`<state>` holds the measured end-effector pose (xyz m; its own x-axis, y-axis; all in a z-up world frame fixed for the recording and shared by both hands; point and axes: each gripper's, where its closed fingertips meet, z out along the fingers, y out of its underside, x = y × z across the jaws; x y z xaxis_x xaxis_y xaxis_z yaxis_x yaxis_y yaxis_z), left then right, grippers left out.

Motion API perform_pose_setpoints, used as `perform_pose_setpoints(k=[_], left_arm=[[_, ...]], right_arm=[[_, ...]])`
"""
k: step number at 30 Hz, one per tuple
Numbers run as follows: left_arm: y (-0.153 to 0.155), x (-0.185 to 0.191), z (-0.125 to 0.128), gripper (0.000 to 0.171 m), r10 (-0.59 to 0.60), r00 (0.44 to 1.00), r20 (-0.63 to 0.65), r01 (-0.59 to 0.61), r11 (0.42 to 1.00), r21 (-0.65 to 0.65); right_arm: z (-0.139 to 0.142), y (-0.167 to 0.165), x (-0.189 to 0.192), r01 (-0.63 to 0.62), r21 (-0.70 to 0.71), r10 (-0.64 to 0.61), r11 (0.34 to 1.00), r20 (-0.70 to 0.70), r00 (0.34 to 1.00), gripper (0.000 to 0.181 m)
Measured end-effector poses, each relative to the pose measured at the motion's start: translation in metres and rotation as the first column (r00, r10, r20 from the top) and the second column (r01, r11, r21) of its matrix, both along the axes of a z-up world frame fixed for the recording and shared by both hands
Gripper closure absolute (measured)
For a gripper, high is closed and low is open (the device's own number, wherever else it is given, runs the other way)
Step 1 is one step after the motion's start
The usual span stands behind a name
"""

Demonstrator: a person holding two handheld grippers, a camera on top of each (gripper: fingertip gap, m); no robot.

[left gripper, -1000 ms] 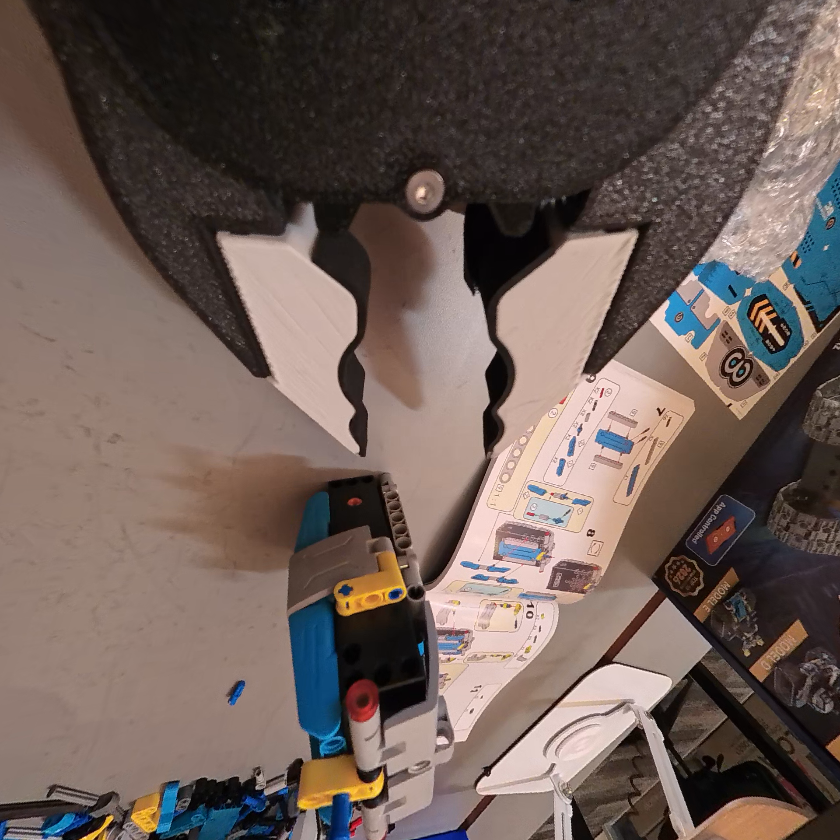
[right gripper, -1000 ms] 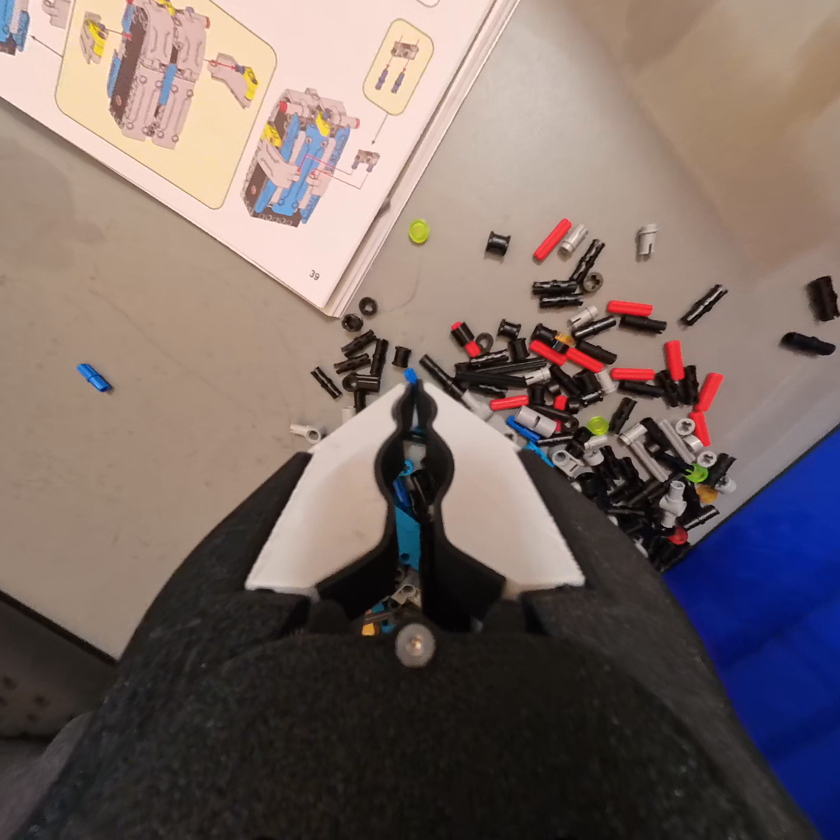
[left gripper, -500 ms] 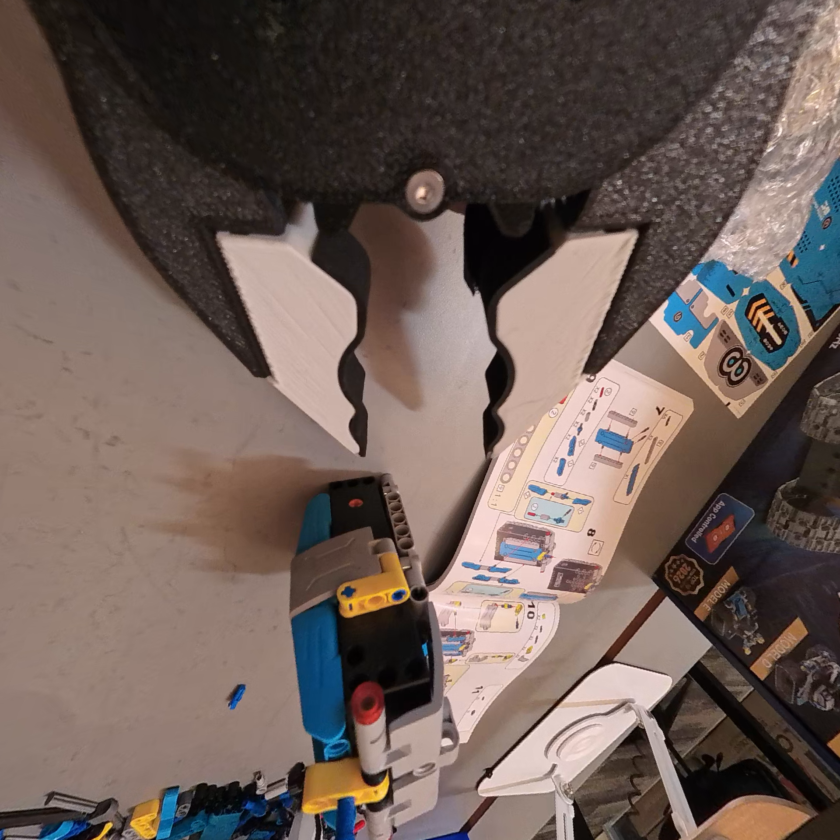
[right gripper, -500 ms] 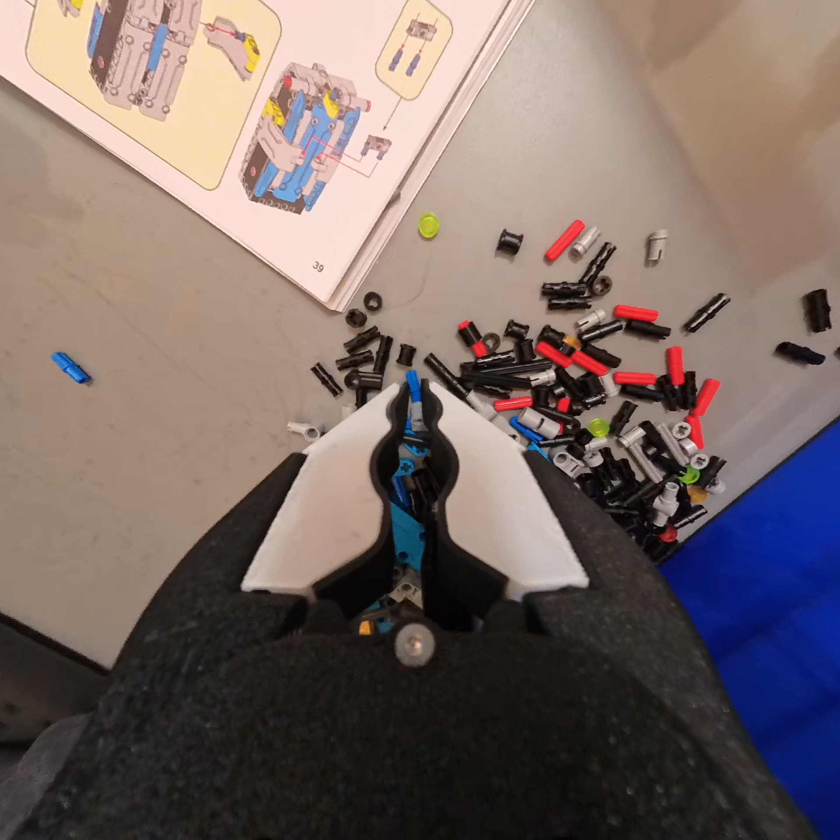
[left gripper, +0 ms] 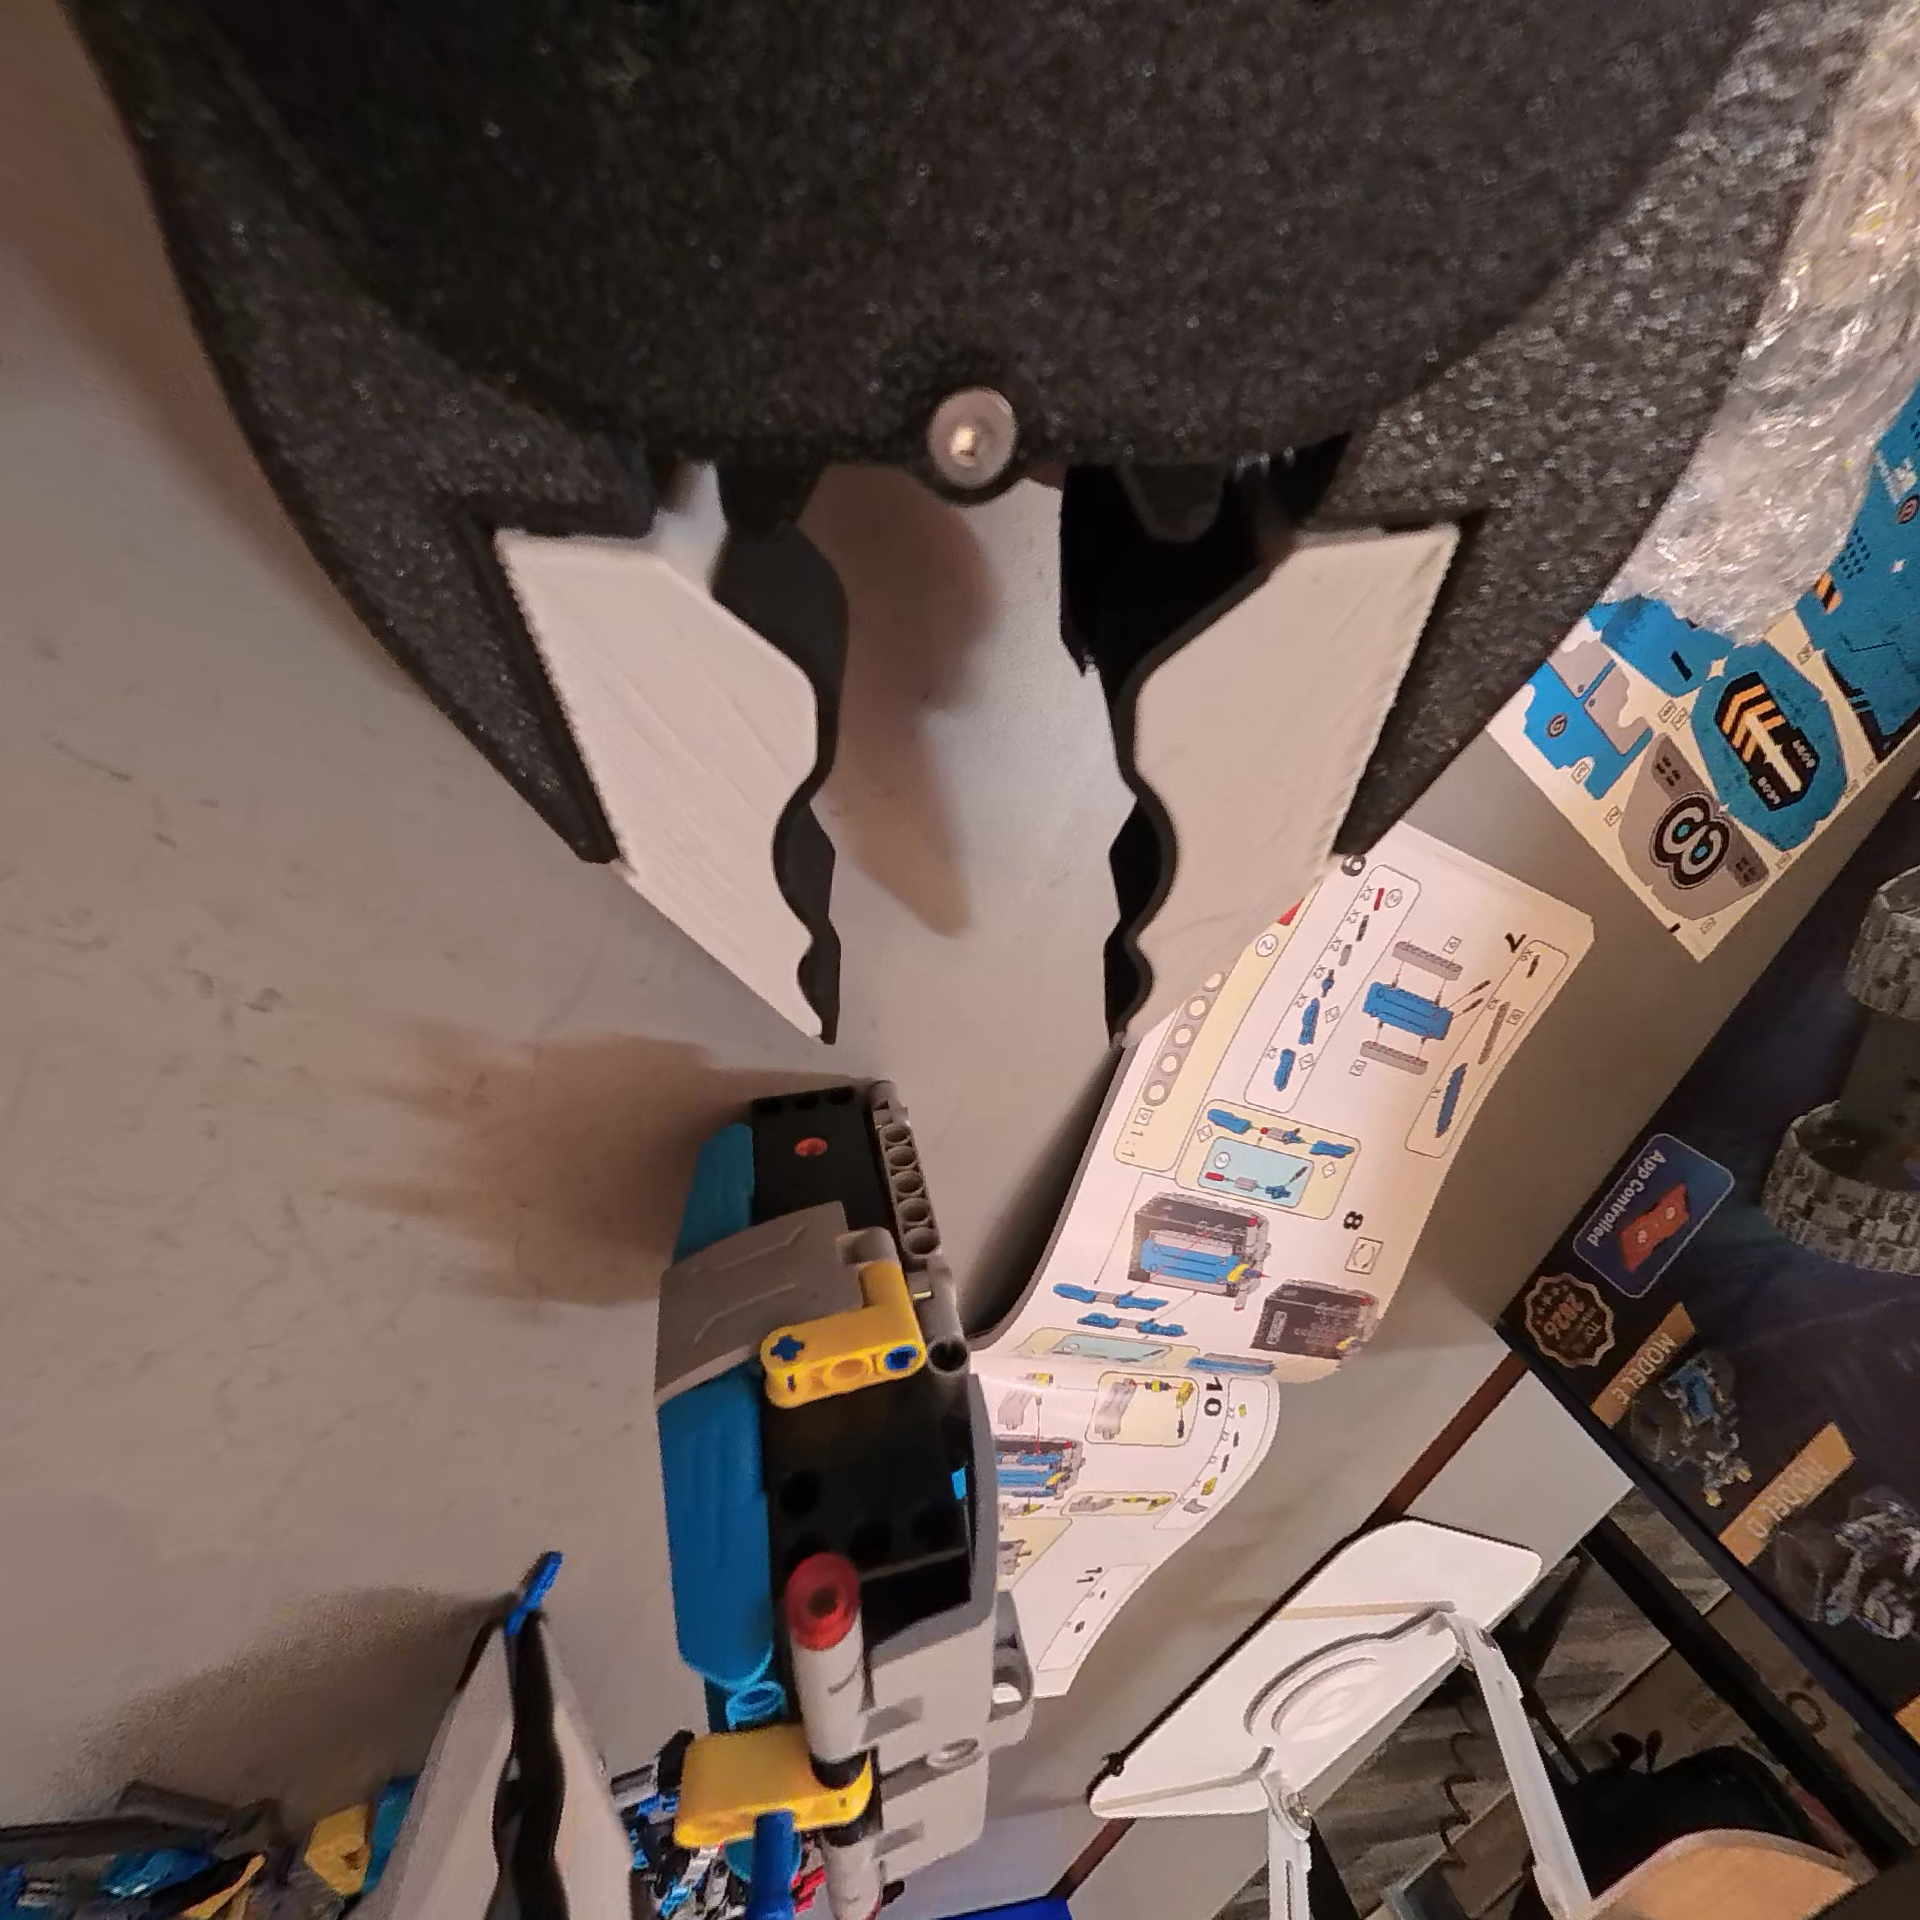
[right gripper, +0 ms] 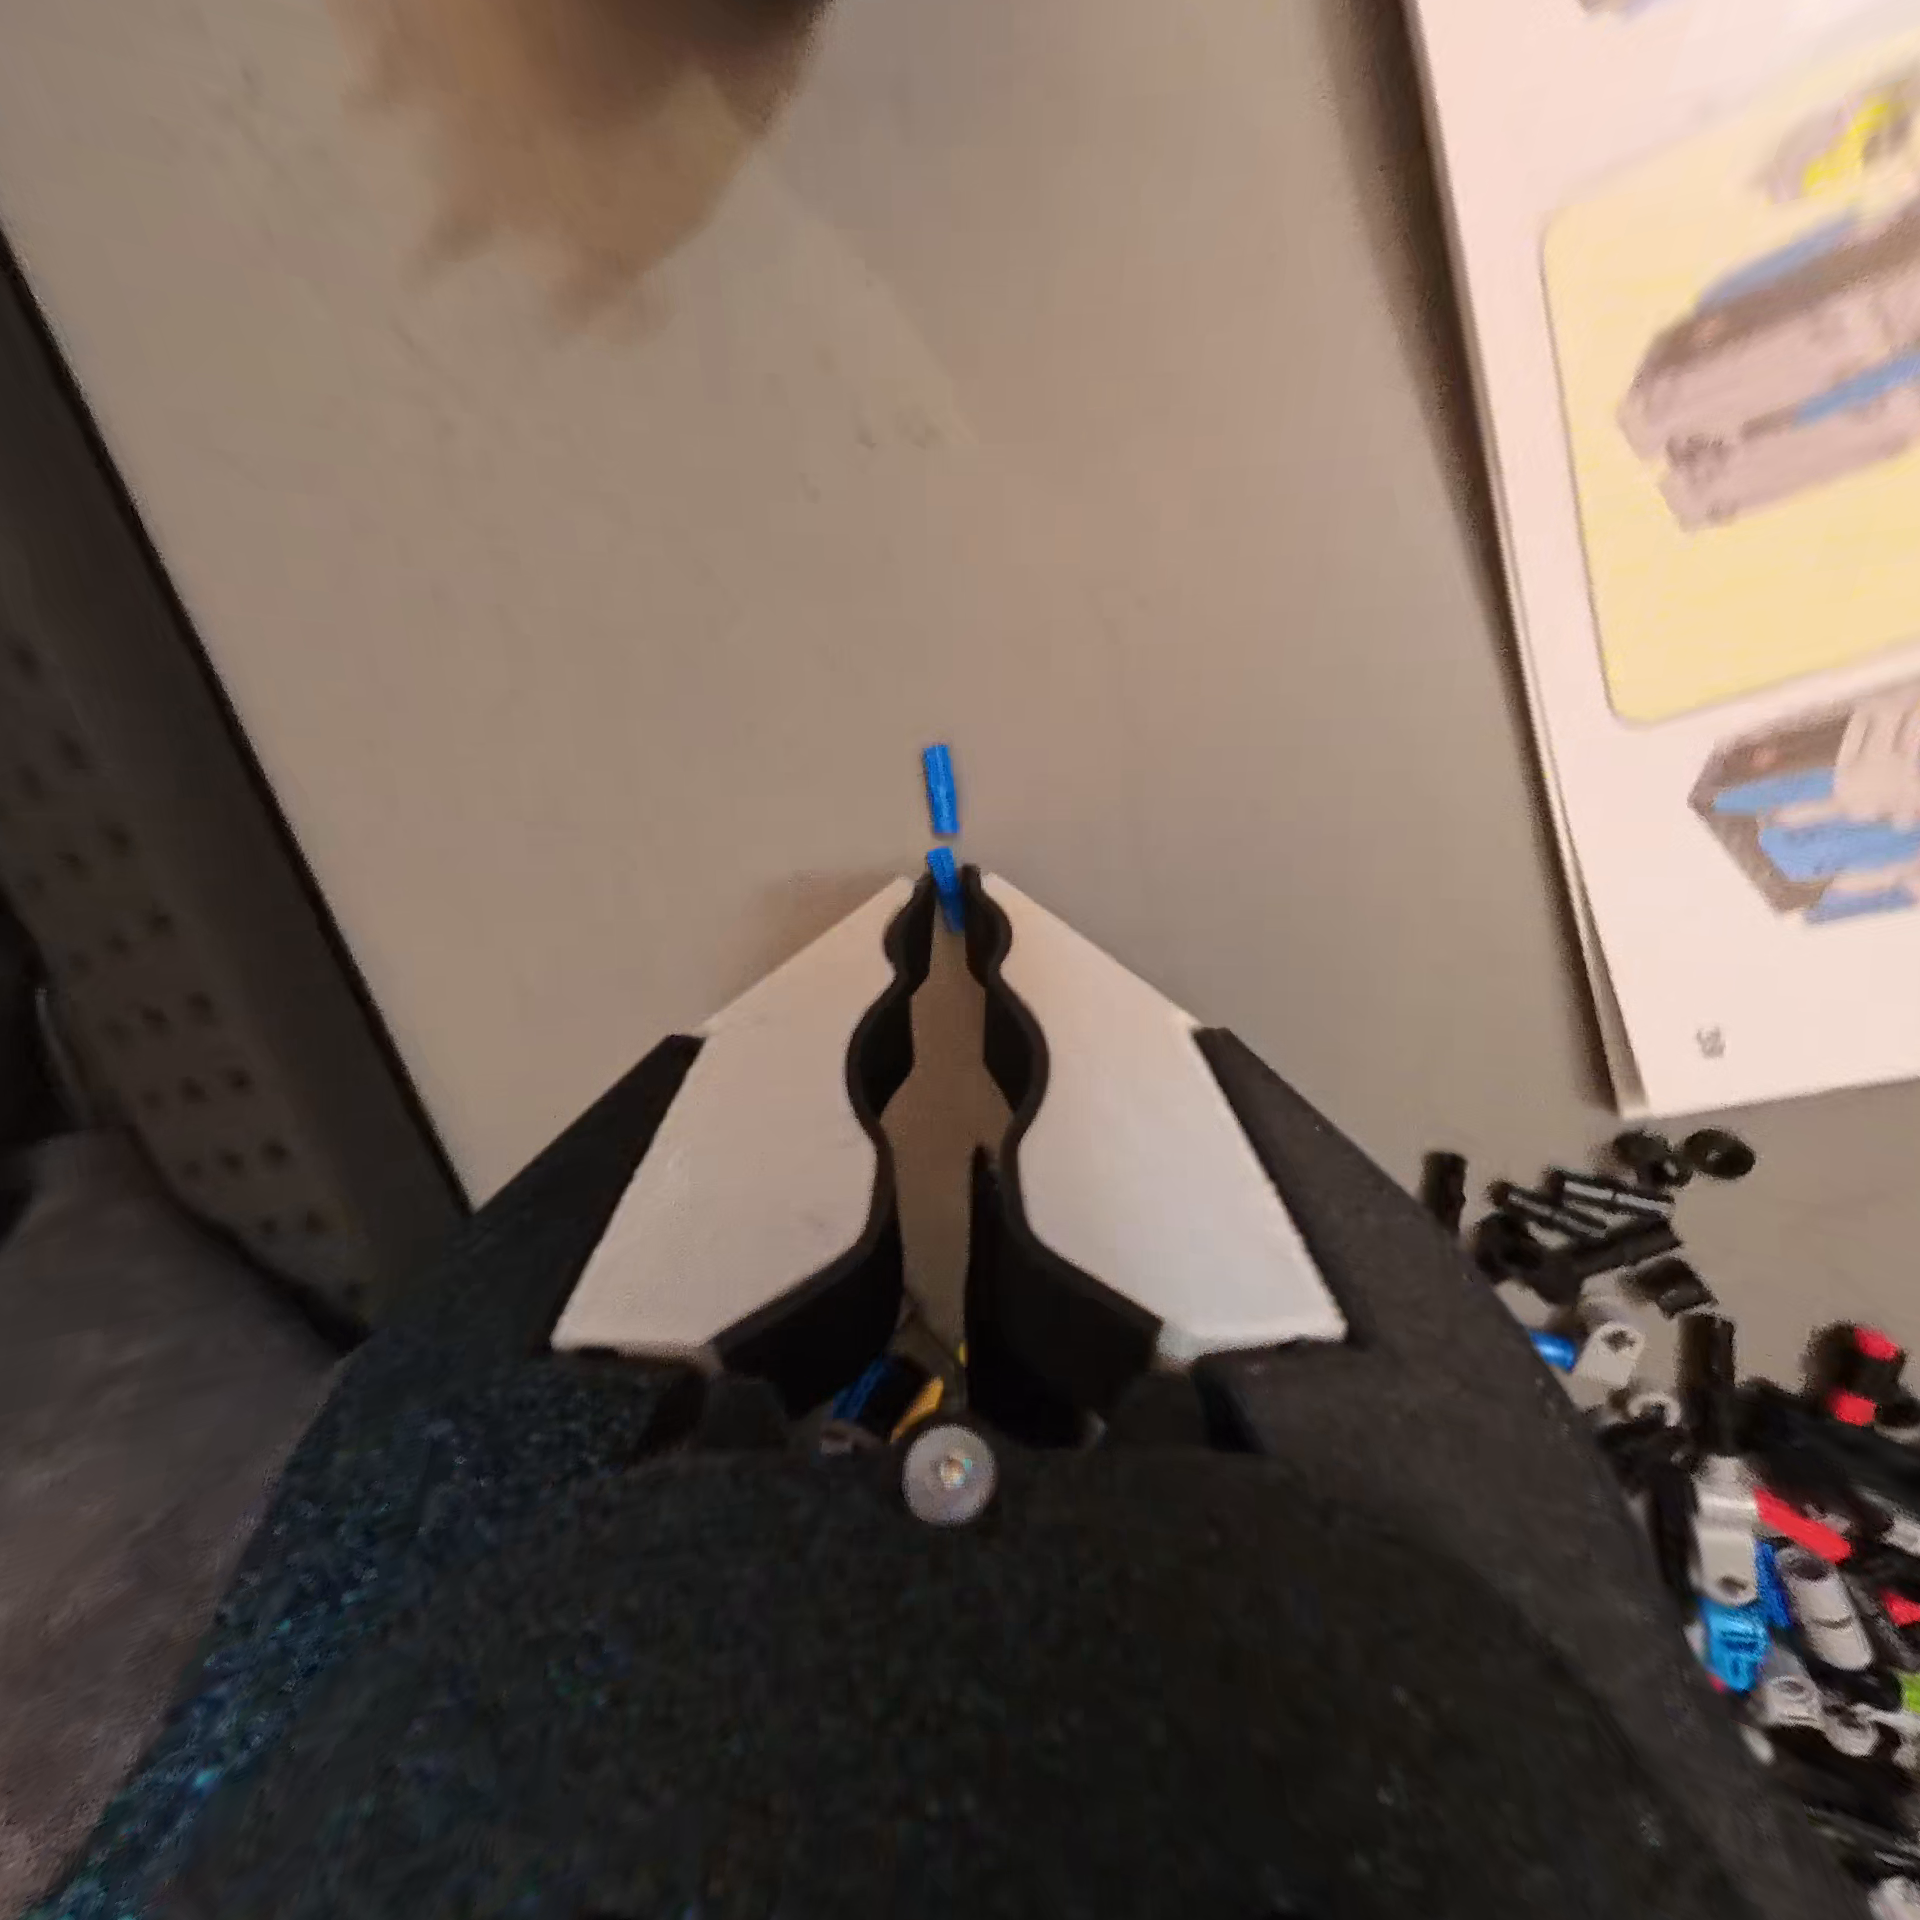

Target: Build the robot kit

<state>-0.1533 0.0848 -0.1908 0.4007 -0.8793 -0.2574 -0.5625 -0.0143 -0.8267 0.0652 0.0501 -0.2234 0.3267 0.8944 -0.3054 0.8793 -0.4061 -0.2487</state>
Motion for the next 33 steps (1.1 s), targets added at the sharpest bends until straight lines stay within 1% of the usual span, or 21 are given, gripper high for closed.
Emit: perform_pose_setpoints(k=[3,7,11,13,14,16,18,19,21,22,23,25,26,27,28,29,32,33], left_arm=[[-0.001,0.0,-0.001,0.121,-0.003,1.0,-0.01,0.003,1.0,0.007],[-0.001,0.0,-0.001,0.121,-0.004,1.0,-0.012,0.004,1.0,0.007],[-0.001,0.0,-0.002,0.121,-0.004,1.0,-0.014,0.004,1.0,0.005],[-0.001,0.0,-0.002,0.121,-0.006,1.0,-0.016,0.006,1.0,0.005],[-0.001,0.0,-0.002,0.121,-0.006,1.0,-0.016,0.006,1.0,0.007],[-0.001,0.0,-0.002,0.121,-0.007,1.0,-0.018,0.007,1.0,0.012],[-0.001,0.001,-0.002,0.121,-0.007,1.0,-0.02,0.007,1.0,0.013],[-0.001,0.001,-0.002,0.121,-0.007,1.0,-0.02,0.007,1.0,0.013],[-0.001,0.001,-0.002,0.121,-0.006,1.0,-0.019,0.006,1.0,0.011],[-0.001,0.0,-0.002,0.121,-0.006,1.0,-0.018,0.007,1.0,0.011],[-0.001,0.0,-0.002,0.121,-0.007,1.0,-0.019,0.007,1.0,0.011],[-0.001,0.001,-0.002,0.121,-0.007,1.0,-0.02,0.007,1.0,0.015],[-0.001,0.001,-0.002,0.121,-0.007,1.0,-0.021,0.007,1.0,0.015],[-0.001,0.001,-0.002,0.121,-0.007,1.0,-0.021,0.007,1.0,0.014],[-0.001,0.001,-0.002,0.121,-0.006,1.0,-0.021,0.007,1.0,0.012],[-0.001,0.001,-0.002,0.121,-0.006,1.0,-0.02,0.006,1.0,0.01],[-0.001,0.0,-0.002,0.121,-0.005,1.0,-0.019,0.006,1.0,0.008],[-0.001,0.001,-0.002,0.121,-0.006,1.0,-0.019,0.006,1.0,0.008]], right_arm=[[0.002,-0.005,-0.006,-0.011,-0.005,0.011,1.0,0.004,1.0,0.176],[-0.001,-0.005,0.0,0.008,0.009,-0.009,1.0,0.055,0.998,0.175],[-0.001,-0.005,0.0,0.015,0.0,-0.015,1.0,0.053,0.998,0.175],[0.002,-0.006,0.0,0.02,-0.012,-0.02,1.0,0.033,0.999,0.17],[0.006,-0.006,0.001,0.031,-0.018,-0.031,0.999,0.021,0.999,0.17],[0.022,-0.001,0.001,0.062,0.004,-0.062,0.998,-0.049,0.997,0.17],[0.042,0.009,0.001,0.104,0.062,-0.095,0.993,-0.135,0.986,0.171],[0.054,0.019,0.001,0.135,0.115,-0.113,0.984,-0.181,0.977,0.171],[0.082,0.045,0.003,0.236,0.24,-0.161,0.942,-0.292,0.943,0.171],[0.099,0.058,0.004,0.297,0.29,-0.183,0.91,-0.362,0.914,0.171],[0.118,0.072,0.008,0.372,0.343,-0.205,0.862,-0.435,0.877,0.167],[0.154,0.092,0.022,0.509,0.413,-0.219,0.755,-0.573,0.79,0.153],[0.168,0.099,0.032,0.572,0.43,-0.227,0.699,-0.625,0.747,0.151],[0.178,0.105,0.043,0.623,0.439,-0.233,0.648,-0.664,0.71,0.142],[0.185,0.11,0.052,0.662,0.443,-0.24,0.604,-0.691,0.681,0.132],[0.188,0.113,0.059,0.682,0.453,-0.235,0.575,-0.707,0.667,0.128],[0.183,0.126,0.078,0.712,0.49,-0.259,0.503,-0.701,0.665,0.129],[0.178,0.128,0.081,0.717,0.492,-0.286,0.495,-0.687,0.668,0.135]])
